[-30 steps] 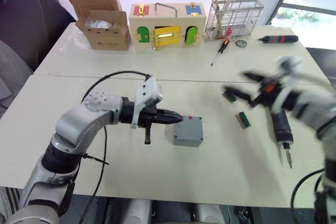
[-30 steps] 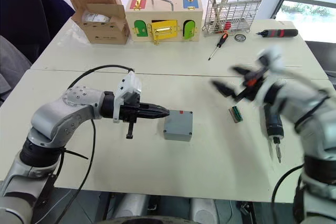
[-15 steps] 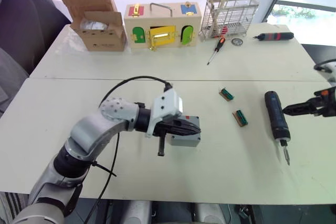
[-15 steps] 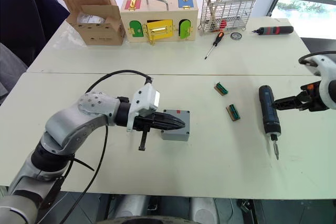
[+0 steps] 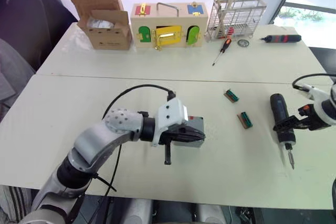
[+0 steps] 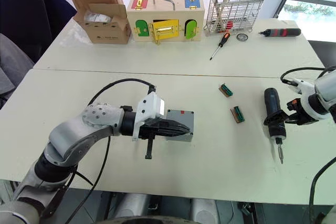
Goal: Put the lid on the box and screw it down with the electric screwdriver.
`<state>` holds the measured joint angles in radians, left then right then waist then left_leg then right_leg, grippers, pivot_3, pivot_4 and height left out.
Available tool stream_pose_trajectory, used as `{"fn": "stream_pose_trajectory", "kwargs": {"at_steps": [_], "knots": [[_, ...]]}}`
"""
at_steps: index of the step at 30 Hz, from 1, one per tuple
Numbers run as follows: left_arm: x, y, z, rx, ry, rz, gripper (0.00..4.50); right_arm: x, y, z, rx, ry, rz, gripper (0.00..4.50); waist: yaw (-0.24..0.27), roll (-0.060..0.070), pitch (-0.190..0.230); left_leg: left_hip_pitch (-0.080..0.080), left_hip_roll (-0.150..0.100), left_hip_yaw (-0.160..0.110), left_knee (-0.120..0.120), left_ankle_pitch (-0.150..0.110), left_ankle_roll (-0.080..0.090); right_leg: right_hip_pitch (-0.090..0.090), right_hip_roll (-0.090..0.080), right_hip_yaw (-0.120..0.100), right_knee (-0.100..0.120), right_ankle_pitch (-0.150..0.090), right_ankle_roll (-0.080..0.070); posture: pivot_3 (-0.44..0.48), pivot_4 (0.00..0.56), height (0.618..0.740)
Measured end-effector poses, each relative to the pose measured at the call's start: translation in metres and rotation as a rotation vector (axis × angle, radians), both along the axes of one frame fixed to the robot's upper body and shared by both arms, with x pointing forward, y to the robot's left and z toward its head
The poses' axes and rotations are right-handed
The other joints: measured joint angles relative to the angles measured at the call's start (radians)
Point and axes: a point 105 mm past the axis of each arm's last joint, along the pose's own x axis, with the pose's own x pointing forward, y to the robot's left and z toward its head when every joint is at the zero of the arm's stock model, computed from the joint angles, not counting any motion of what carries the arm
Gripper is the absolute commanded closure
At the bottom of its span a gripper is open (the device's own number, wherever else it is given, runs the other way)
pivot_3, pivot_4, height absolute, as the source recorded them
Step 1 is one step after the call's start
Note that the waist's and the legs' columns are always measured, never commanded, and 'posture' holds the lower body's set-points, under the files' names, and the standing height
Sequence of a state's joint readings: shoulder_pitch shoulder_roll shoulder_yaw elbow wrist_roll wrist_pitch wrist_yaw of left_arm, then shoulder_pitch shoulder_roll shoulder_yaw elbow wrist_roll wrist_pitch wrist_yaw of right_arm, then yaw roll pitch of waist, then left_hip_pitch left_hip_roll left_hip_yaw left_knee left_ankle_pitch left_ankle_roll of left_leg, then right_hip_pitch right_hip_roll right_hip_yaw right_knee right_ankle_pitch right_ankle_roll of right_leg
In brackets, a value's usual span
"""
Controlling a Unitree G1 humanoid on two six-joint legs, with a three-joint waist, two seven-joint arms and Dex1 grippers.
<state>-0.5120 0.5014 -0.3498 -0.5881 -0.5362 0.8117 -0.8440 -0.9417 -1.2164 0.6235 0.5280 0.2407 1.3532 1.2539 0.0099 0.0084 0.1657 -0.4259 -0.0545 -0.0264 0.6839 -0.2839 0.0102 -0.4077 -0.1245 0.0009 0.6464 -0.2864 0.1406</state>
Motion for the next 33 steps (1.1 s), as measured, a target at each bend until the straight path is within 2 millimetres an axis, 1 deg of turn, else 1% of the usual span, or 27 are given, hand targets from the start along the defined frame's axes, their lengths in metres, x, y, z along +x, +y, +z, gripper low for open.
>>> {"fn": "stream_pose_trajectory", "kwargs": {"at_steps": [2,5,8,14,22,24,25,26,27,28,29,30,32,33], "knots": [[0.000,0.000,0.000,0.001,-0.002,0.007,4.50,0.002,0.002,-0.006,-0.005,0.015,0.017,0.01,0.001,0.000,0.000,0.000,0.000,0.000,0.000,0.000,0.000,0.000,0.000,0.000,0.000,0.000,0.000,0.000,0.150,0.735],[0.002,0.000,0.000,-0.001,-0.003,0.024,4.50,0.003,0.000,-0.007,-0.025,0.023,0.029,0.01,0.002,0.000,0.000,0.000,0.000,0.000,0.000,0.000,0.000,0.000,0.000,-0.001,0.000,0.000,0.000,0.000,0.150,0.735],[0.003,0.000,0.000,-0.003,-0.004,0.034,4.50,0.005,-0.001,-0.010,-0.039,0.026,0.032,0.73,0.001,-0.003,-0.002,0.001,0.000,-0.001,0.000,0.000,0.000,0.001,0.000,-0.001,0.000,0.000,0.000,0.000,0.150,0.735],[0.004,0.001,-0.001,-0.002,-0.001,0.049,4.50,-0.001,-0.003,-0.014,-0.097,0.053,0.092,2.61,0.003,-0.004,-0.002,0.001,0.000,-0.003,0.000,0.000,-0.001,0.002,0.000,-0.002,0.000,0.000,0.000,0.000,0.150,0.735],[0.005,0.002,-0.002,0.002,-0.003,0.048,4.50,-0.007,-0.004,-0.017,-0.110,0.049,0.131,2.63,0.006,-0.005,-0.003,0.001,-0.001,-0.005,0.000,0.000,-0.001,0.003,0.000,-0.003,0.000,0.000,0.000,0.000,0.150,0.735],[0.007,0.004,-0.003,0.008,0.002,0.055,4.50,-0.002,-0.005,-0.016,-0.096,0.017,0.109,2.63,0.002,-0.006,-0.003,0.001,-0.001,-0.004,0.000,0.000,-0.001,0.004,0.000,-0.003,-0.001,0.000,0.000,0.000,0.150,0.735],[0.010,0.006,-0.004,0.013,0.006,0.062,4.50,0.008,-0.003,-0.015,-0.066,-0.020,0.073,2.63,-0.004,-0.009,-0.003,0.002,-0.001,-0.003,0.001,0.001,-0.001,0.004,0.000,-0.002,-0.001,0.000,0.000,0.000,0.150,0.735],[0.012,0.008,-0.004,0.014,0.007,0.065,4.50,0.018,-0.001,-0.010,-0.046,-0.073,0.046,2.63,-0.013,-0.008,-0.002,0.002,0.000,0.000,0.001,0.001,-0.002,0.004,0.000,-0.001,-0.001,0.000,0.000,0.000,0.150,0.735],[0.015,0.010,-0.005,0.024,0.008,0.070,4.50,0.031,0.002,0.002,-0.008,-0.147,0.016,2.63,-0.023,-0.003,0.000,0.002,-0.001,0.002,0.001,0.001,-0.002,0.002,-0.001,0.000,0.000,0.000,0.000,0.000,0.150,0.735],[0.019,0.013,-0.005,0.035,0.008,0.074,4.50,0.041,0.007,0.020,0.049,-0.229,-0.010,2.63,-0.026,0.002,0.003,0.002,-0.001,0.003,0.000,0.001,-0.002,0.000,-0.002,0.002,0.001,0.000,0.000,0.000,0.150,0.735],[0.022,0.016,-0.006,0.045,0.008,0.080,4.50,0.048,0.012,0.042,0.104,-0.320,-0.015,2.63,-0.026,0.007,0.003,0.001,-0.001,0.004,-0.001,0.001,-0.002,-0.002,-0.002,0.002,0.002,0.000,0.000,0.000,0.150,0.735],[0.026,0.018,-0.005,0.052,0.001,0.086,4.50,0.053,0.017,0.067,0.148,-0.421,-0.009,2.63,-0.023,0.008,0.003,0.001,-0.001,0.003,-0.003,0.001,-0.002,-0.004,-0.001,0.001,0.003,0.000,0.001,0.000,0.150,0.735],[0.033,0.025,-0.002,0.066,-0.008,0.099,4.50,0.057,0.024,0.114,0.200,-0.646,0.006,2.63,-0.014,0.007,0.003,-0.002,0.001,-0.003,-0.006,0.001,-0.002,-0.006,0.001,-0.004,0.003,0.000,0.001,0.000,0.150,0.735],[0.036,0.028,-0.001,0.068,-0.006,0.109,4.50,0.057,0.031,0.132,0.227,-0.762,0.038,2.63,-0.012,0.007,0.003,-0.002,0.002,-0.005,-0.007,0.001,-0.003,-0.005,0.002,-0.004,0.003,0.000,0.001,0.000,0.150,0.735]]}}
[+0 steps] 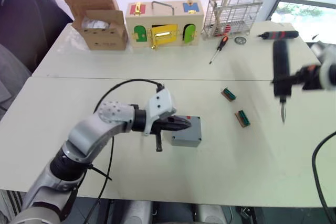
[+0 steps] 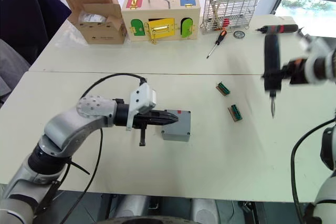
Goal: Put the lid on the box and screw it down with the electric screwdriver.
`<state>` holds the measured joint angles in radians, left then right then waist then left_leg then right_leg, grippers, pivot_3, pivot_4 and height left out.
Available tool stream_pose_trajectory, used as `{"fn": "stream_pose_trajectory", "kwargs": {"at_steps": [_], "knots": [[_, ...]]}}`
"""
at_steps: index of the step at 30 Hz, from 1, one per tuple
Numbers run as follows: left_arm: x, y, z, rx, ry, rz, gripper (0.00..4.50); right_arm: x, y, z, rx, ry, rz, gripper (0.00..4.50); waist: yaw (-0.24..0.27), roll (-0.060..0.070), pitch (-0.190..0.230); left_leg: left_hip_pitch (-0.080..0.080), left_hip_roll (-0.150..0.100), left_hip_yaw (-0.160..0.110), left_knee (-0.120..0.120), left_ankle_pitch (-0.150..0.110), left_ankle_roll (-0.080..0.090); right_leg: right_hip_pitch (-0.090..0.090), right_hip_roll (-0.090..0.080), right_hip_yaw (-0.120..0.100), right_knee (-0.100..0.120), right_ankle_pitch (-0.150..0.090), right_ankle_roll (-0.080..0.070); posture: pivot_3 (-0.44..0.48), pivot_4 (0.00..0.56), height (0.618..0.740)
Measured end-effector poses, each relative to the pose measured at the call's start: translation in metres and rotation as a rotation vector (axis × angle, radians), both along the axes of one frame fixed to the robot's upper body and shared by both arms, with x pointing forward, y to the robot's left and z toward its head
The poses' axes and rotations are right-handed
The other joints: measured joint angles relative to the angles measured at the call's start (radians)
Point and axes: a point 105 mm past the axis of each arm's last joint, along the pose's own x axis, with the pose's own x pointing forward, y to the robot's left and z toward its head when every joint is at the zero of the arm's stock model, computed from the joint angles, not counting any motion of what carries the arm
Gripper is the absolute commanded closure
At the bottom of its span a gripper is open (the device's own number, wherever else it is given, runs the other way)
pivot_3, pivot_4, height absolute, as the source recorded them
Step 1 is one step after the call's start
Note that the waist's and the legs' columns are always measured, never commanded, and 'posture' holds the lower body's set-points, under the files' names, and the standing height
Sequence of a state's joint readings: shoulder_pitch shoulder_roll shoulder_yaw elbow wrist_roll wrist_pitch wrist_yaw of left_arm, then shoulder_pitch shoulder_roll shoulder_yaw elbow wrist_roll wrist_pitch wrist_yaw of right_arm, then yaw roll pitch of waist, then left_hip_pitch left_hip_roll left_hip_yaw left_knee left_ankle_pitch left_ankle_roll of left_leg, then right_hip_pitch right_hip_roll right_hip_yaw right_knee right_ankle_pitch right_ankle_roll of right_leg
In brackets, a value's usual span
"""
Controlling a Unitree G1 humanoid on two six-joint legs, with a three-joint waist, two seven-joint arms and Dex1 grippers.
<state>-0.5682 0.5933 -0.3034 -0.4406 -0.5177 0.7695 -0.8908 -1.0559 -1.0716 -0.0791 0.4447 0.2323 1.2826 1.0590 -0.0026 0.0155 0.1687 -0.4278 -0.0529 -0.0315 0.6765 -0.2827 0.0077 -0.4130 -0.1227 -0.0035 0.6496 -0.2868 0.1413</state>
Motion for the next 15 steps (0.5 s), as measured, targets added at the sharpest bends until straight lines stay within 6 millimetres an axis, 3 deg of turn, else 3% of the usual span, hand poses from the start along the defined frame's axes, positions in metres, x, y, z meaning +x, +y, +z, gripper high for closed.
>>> {"fn": "stream_pose_trajectory", "kwargs": {"at_steps": [3,8,11,12,15], "knots": [[0.008,0.007,0.001,0.019,0.007,0.015,4.50,-0.009,0.040,0.036,0.127,-0.387,0.116,2.63,0.009,-0.001,0.000,0.000,-0.001,0.000,0.000,0.000,0.000,0.001,0.000,0.001,0.001,0.000,0.000,0.000,0.150,0.735],[0.016,0.012,-0.002,0.070,-0.002,-0.006,4.50,-0.035,0.089,0.040,0.385,-0.717,0.121,2.63,0.016,-0.001,-0.001,0.002,-0.003,-0.001,0.008,0.002,-0.002,0.006,-0.001,0.002,0.002,0.000,0.000,0.000,0.150,0.735],[0.024,0.008,-0.007,0.113,-0.008,-0.032,4.50,-0.044,0.128,0.030,0.580,-0.754,0.163,2.63,0.012,-0.001,-0.001,0.002,-0.003,0.000,0.007,0.002,-0.002,0.004,-0.001,0.003,0.006,0.000,0.000,0.000,0.150,0.735],[0.023,0.005,-0.008,0.115,-0.012,-0.045,4.50,-0.044,0.133,0.028,0.594,-0.747,0.172,2.63,0.013,-0.001,-0.001,0.002,-0.003,0.000,0.007,0.002,-0.002,0.003,-0.001,0.003,0.009,0.000,0.000,0.000,0.150,0.735],[0.032,0.004,-0.016,0.126,-0.003,-0.043,4.50,-0.054,0.143,0.009,0.449,-0.722,0.205,2.63,0.016,-0.001,-0.001,0.002,-0.006,-0.005,0.006,0.000,0.000,0.003,-0.001,0.003,0.013,0.000,0.000,0.000,0.150,0.735]]}}
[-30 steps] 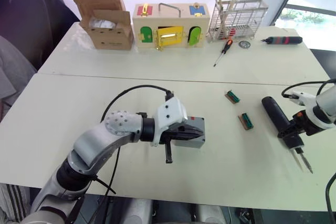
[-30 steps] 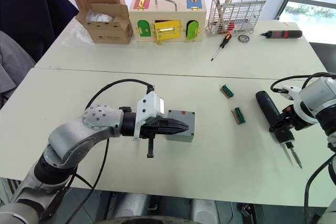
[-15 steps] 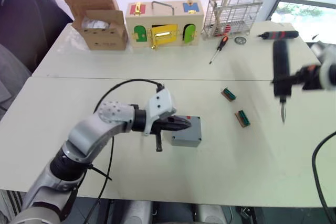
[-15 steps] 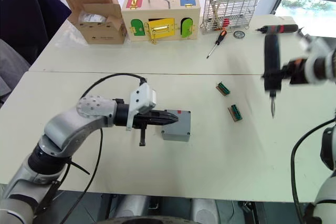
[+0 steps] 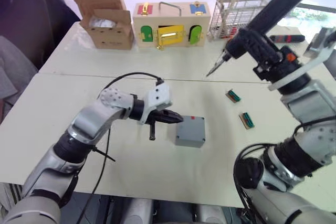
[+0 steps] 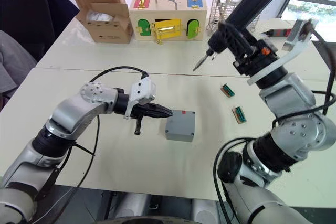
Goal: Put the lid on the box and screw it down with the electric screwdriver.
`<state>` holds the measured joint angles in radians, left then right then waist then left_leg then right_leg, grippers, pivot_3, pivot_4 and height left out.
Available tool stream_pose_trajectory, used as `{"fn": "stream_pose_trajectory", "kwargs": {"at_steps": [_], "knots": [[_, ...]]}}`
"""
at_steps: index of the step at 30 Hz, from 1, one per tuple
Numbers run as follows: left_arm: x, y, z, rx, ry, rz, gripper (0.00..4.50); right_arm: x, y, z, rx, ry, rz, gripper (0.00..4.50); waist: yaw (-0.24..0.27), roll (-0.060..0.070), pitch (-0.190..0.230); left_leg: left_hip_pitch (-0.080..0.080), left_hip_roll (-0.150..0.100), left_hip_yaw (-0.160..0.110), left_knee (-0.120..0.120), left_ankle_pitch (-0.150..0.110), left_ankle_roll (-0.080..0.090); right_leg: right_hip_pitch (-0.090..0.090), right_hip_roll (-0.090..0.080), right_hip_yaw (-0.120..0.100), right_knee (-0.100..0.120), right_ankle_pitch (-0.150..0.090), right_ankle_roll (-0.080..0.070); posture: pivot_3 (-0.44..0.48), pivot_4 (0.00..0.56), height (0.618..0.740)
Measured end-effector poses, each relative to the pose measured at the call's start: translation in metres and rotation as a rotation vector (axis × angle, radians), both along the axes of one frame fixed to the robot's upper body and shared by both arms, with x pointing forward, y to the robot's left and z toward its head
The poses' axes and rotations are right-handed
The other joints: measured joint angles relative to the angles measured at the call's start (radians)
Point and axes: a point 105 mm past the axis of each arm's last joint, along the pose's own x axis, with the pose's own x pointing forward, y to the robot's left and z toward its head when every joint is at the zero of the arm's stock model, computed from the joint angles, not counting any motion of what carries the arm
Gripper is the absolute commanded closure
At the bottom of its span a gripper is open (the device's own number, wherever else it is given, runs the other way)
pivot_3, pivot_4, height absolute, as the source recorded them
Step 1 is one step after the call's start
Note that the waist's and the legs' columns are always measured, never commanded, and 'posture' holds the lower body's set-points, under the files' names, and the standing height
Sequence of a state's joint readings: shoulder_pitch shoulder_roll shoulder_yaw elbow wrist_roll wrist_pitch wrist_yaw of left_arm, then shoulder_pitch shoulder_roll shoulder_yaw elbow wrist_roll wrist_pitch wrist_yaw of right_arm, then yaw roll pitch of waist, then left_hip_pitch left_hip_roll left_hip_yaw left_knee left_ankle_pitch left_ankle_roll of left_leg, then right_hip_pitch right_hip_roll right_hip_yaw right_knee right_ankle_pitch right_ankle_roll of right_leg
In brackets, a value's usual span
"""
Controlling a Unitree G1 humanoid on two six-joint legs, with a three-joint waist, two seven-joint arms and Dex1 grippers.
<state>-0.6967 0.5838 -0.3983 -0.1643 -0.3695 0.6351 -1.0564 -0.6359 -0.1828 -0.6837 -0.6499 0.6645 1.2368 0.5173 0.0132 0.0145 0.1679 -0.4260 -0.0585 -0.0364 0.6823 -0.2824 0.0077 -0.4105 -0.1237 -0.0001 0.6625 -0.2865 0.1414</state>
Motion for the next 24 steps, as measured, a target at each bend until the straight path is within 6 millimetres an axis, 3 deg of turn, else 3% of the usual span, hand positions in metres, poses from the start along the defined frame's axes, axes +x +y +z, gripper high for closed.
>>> {"fn": "stream_pose_trajectory", "kwargs": {"at_steps": [3,5,9,24], "knots": [[0.007,-0.004,-0.010,0.013,0.013,0.003,4.50,-0.004,0.014,-0.035,-0.103,0.081,0.045,2.63,-0.012,0.000,0.000,0.000,-0.002,0.004,0.001,0.000,0.001,0.000,-0.001,0.000,-0.002,0.000,0.000,0.000,0.150,0.735],[0.006,-0.010,-0.012,0.023,-0.006,-0.030,4.50,-0.007,0.018,-0.048,-0.125,0.105,0.063,2.63,-0.025,0.000,0.000,0.000,0.000,0.004,0.001,0.001,0.000,0.000,-0.001,0.000,-0.002,0.000,0.000,0.000,0.150,0.735],[0.002,-0.020,-0.014,0.007,0.010,-0.067,4.50,-0.010,0.012,-0.046,-0.158,0.056,0.033,2.63,-0.029,0.000,0.000,0.002,0.002,0.004,0.001,0.001,0.000,0.001,0.001,0.000,-0.001,0.000,0.000,0.000,0.150,0.735],[-0.005,-0.019,-0.016,0.041,-0.024,-0.107,4.50,-0.014,0.024,-0.070,-0.198,0.098,0.076,2.63,-0.026,-0.001,0.000,0.002,0.003,0.003,0.000,0.000,0.000,0.002,0.002,0.000,-0.002,0.000,0.000,0.000,0.150,0.735]]}}
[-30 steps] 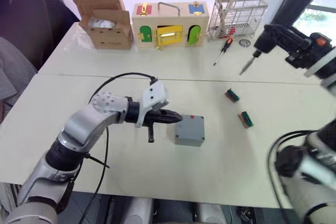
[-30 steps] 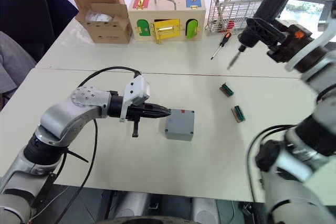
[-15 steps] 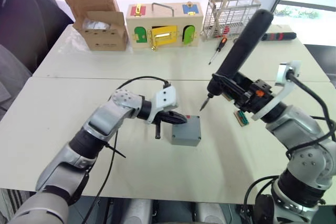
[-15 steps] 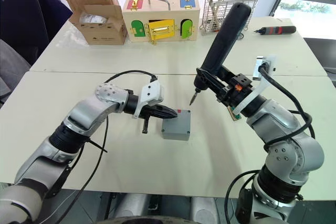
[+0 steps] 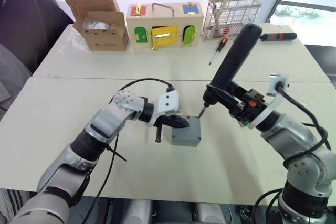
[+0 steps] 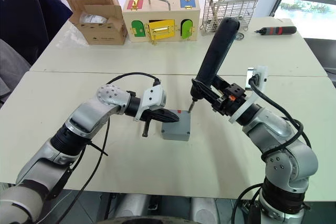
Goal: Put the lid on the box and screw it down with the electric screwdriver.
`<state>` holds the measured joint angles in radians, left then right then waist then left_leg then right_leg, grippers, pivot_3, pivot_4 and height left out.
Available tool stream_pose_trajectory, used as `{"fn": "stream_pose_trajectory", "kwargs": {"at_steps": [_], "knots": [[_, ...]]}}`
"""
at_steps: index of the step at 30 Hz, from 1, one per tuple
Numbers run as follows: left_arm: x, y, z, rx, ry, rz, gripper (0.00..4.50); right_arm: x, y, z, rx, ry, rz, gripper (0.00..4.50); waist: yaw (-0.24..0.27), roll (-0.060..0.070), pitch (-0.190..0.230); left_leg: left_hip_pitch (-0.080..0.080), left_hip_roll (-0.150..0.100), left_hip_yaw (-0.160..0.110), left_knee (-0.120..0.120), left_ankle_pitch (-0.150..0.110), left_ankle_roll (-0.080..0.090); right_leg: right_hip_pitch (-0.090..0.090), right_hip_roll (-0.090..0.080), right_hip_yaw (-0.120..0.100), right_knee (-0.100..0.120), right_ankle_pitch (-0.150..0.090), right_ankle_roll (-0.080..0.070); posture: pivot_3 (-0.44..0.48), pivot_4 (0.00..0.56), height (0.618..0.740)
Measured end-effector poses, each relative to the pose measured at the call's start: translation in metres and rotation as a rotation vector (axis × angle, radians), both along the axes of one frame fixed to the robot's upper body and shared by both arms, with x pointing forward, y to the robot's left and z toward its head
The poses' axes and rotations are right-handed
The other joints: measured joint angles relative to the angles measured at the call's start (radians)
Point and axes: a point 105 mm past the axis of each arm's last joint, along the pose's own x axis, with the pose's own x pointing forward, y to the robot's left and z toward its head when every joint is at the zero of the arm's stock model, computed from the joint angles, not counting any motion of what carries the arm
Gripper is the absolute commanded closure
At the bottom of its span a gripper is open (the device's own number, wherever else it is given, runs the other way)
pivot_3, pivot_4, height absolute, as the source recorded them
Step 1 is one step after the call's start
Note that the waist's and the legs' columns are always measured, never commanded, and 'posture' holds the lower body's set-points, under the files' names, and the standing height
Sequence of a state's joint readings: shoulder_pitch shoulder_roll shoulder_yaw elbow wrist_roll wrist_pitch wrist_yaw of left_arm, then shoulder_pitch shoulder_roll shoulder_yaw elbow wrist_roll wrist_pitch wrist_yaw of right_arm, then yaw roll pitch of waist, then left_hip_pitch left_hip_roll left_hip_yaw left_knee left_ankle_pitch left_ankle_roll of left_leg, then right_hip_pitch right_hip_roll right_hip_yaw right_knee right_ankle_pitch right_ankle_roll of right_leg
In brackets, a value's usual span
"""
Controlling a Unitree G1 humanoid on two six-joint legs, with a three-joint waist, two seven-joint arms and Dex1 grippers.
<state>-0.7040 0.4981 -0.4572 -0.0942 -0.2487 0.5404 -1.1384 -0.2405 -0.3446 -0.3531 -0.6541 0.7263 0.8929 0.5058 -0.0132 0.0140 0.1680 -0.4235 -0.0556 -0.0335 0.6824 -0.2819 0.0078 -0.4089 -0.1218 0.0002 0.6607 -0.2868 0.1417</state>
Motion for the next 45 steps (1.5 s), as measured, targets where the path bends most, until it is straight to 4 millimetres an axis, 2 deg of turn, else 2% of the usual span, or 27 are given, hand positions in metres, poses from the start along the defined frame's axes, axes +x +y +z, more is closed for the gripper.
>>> {"fn": "stream_pose_trajectory", "kwargs": {"at_steps": [14,21,23,29,36,42,45], "knots": [[0.000,0.000,0.000,-0.003,-0.002,0.007,4.50,0.009,-0.003,-0.004,-0.021,-0.004,-0.021,2.63,0.001,0.000,0.000,0.000,0.000,0.000,0.000,0.000,0.000,0.000,0.000,0.000,0.000,0.000,0.000,0.000,0.150,0.735],[-0.001,0.000,-0.001,-0.005,-0.001,0.009,4.50,0.007,0.000,-0.006,-0.050,-0.023,-0.011,2.63,0.001,-0.001,0.000,0.001,0.000,0.000,0.000,0.000,0.000,0.001,0.000,0.000,0.000,0.000,0.000,0.000,0.150,0.735],[-0.001,0.000,-0.002,-0.005,0.001,0.011,4.50,0.003,0.006,-0.008,-0.112,-0.049,0.019,2.63,0.000,-0.001,-0.001,0.003,0.000,0.000,0.000,-0.001,0.001,0.003,0.000,0.000,-0.001,0.000,0.000,0.000,0.150,0.735],[-0.001,0.002,-0.008,0.014,0.013,0.025,4.50,-0.006,0.026,-0.019,-0.198,-0.116,0.057,2.63,0.000,-0.013,-0.010,0.017,0.002,0.000,-0.006,-0.005,0.009,0.017,0.003,0.000,-0.012,-0.001,0.000,0.000,0.150,0.735],[-0.002,0.003,-0.012,0.016,0.020,0.034,4.50,-0.003,0.028,-0.026,-0.162,-0.115,0.047,2.63,0.000,-0.018,-0.021,0.020,0.003,-0.001,-0.009,-0.005,0.008,0.019,0.003,0.000,-0.013,-0.001,0.000,0.000,0.150,0.735],[-0.002,0.005,-0.015,0.018,0.032,0.045,4.50,-0.004,0.028,-0.033,-0.171,-0.113,0.057,2.63,0.000,-0.024,-0.027,0.031,0.003,0.000,-0.018,-0.006,0.009,0.027,0.002,0.000,-0.016,-0.002,-0.001,0.000,0.150,0.735],[-0.002,0.005,-0.016,0.019,0.032,0.051,4.50,-0.003,0.029,-0.034,-0.174,-0.116,0.061,2.63,0.000,-0.025,-0.028,0.032,0.003,0.000,-0.018,-0.006,0.009,0.028,0.002,0.001,-0.016,-0.003,-0.003,0.000,0.150,0.735]]}}
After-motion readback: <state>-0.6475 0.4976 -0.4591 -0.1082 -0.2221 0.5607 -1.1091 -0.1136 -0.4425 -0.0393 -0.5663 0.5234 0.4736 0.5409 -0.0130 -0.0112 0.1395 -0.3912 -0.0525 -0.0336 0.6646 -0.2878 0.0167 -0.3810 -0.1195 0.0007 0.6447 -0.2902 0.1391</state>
